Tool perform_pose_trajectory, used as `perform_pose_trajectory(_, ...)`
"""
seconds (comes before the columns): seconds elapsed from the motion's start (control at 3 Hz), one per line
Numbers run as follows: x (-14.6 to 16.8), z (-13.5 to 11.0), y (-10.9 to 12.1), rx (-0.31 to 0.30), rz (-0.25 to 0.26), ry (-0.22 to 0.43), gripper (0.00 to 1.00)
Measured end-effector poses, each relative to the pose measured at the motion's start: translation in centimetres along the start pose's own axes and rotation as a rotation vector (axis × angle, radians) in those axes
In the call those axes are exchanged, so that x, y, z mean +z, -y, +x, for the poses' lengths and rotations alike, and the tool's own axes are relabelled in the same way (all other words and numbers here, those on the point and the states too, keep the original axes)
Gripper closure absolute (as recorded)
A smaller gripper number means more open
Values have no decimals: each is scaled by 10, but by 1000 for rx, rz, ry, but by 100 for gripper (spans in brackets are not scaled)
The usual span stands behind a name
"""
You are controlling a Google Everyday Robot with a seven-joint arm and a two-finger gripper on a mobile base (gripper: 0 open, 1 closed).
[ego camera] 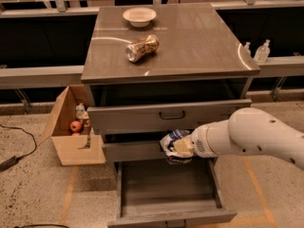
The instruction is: Place blue chip bag into bottom drawer
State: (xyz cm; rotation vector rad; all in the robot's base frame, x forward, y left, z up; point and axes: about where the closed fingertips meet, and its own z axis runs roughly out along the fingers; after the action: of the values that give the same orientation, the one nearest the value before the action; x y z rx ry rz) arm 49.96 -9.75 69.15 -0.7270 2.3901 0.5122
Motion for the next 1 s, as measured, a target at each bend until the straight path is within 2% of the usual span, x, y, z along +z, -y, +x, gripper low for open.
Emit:
perform_pose_trajectory(0.33,46,53,25,86,69,-62,100)
perform_pose_trajectory(0.67,69,86,40,141,126,-88,100)
perform_pose_trajectory(1.0,96,110,47,150,142,-64,100)
